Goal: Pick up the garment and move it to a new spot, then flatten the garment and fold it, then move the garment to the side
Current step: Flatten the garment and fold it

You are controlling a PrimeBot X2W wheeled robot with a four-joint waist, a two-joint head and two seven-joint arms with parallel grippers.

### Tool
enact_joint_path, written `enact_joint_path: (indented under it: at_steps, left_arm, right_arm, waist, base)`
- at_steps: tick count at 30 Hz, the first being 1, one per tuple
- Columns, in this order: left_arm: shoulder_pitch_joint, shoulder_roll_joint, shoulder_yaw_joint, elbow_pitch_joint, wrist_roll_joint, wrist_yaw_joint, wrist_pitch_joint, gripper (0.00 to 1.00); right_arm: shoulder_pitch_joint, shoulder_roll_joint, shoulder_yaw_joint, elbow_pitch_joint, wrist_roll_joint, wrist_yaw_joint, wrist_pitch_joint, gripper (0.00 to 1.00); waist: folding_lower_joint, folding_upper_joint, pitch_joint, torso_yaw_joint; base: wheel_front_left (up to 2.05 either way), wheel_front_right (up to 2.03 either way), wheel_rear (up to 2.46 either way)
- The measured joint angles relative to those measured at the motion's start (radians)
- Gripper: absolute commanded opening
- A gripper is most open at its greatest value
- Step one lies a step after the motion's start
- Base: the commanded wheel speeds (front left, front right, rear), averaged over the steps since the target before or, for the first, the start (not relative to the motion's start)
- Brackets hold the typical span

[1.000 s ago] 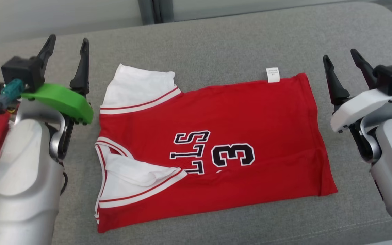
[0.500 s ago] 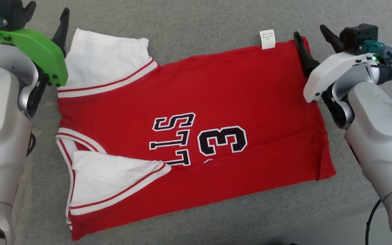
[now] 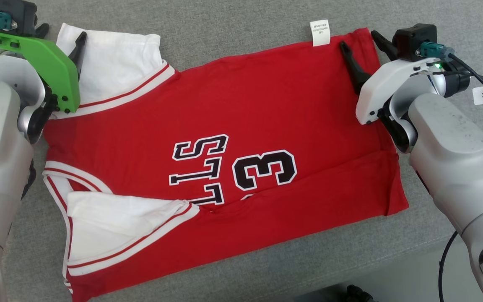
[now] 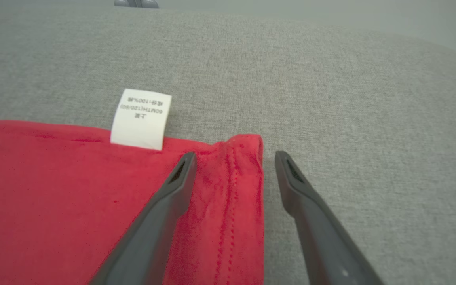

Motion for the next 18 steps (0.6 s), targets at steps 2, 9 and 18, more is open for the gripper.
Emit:
enact_joint_path:
  at_steps: [2,9,18]
  left_arm:
    - [-0.012,0.003,-0.022,0.007,-0.014,0.0,0.004,1.0]
    - [-0.038,-0.011,-0.078,0.015,-0.072,0.0,-0.002,0.0]
    - [-0.039,-0.01,-0.108,-0.041,-0.156,0.0,-0.135,0.0]
  right_arm:
    - [-0.016,0.003,0.021,0.018,0.019,0.0,0.009,1.0]
    - [-0.047,0.009,0.077,0.06,0.085,0.0,0.033,0.0]
    - [-0.049,-0.031,0.123,0.082,0.12,0.0,-0.056,0.0]
  waist:
    - [0.0,0.0,0.005,0.0]
    - [0.0,0.0,0.005,0.004]
    - [0.0,0.0,-0.036,0.028]
  base:
    - [0.0,0.0,0.0]
    - [0.0,0.0,0.0]
    - [0.0,0.0,0.0]
